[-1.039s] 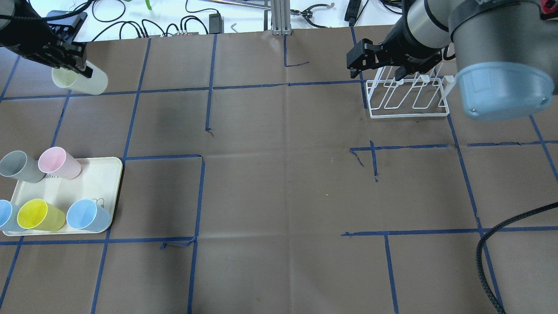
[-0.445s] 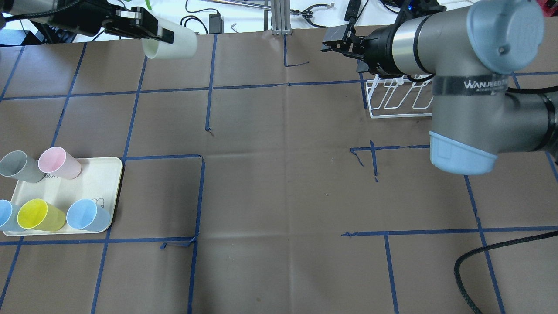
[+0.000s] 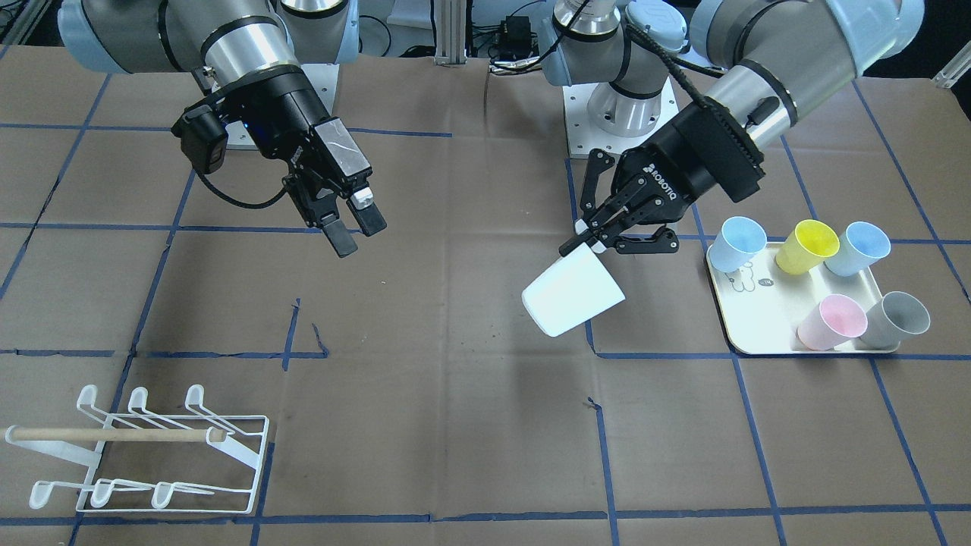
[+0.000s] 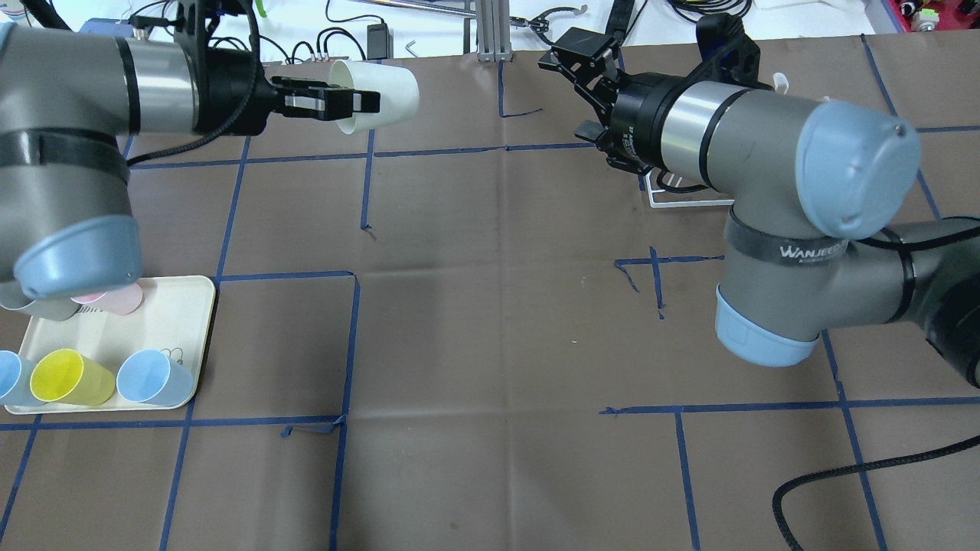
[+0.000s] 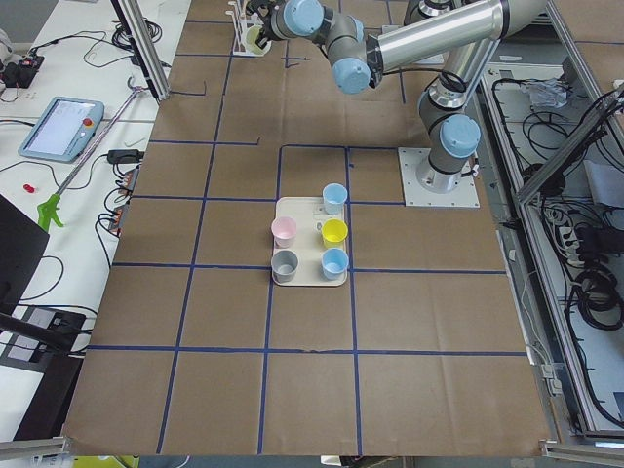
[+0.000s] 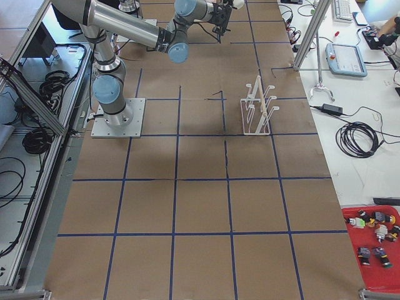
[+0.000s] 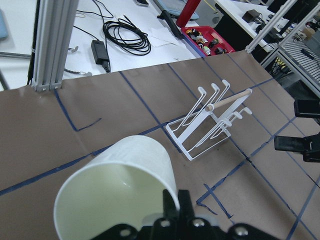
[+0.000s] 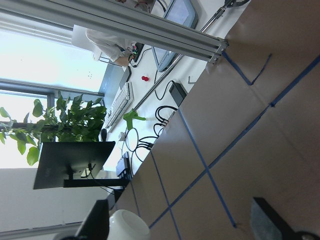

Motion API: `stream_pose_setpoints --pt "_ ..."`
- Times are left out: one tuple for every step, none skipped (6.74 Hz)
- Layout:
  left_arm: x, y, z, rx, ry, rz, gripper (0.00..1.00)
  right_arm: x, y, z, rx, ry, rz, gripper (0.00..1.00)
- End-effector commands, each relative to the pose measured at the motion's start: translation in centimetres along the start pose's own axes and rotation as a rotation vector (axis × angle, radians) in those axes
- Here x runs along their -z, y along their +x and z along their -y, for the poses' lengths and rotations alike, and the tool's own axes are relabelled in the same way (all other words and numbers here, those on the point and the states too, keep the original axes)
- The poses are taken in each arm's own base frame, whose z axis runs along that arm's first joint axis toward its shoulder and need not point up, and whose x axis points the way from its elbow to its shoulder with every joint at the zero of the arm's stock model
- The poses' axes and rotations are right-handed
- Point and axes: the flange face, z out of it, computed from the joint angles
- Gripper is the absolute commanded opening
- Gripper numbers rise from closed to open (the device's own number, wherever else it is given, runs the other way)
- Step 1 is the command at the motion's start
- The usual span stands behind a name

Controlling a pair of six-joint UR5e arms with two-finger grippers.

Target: Transfer IKEA cup to right arm and place on rack

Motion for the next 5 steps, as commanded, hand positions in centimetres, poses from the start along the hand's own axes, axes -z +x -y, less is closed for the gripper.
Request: stream_pose_setpoints --pt "-1.5 1.8 -4.9 -0.07 0.106 -0.068 0.0 0.9 2.3 -2.1 -0.241 0.009 0.102 1.0" --pt "-1.3 2.5 -5.0 -0.049 0.134 -0.067 0.0 1.1 3.7 -2.8 -0.275 0.012 0.116 1.0" --pt "-1.4 4.0 -5.0 -0.055 0.151 -0.077 0.0 1.0 4.3 -2.9 -0.283 0.008 0.103 1.0" --pt "-2.4 5.9 -6.2 -0.069 0.131 -0.104 0.0 1.0 4.2 -2.8 -0.286 0.014 0.1 1.0" --pt "-2.9 6.9 -7.3 -0.106 0.152 -0.107 0.0 0.9 4.1 -3.0 -0.277 0.015 0.101 1.0"
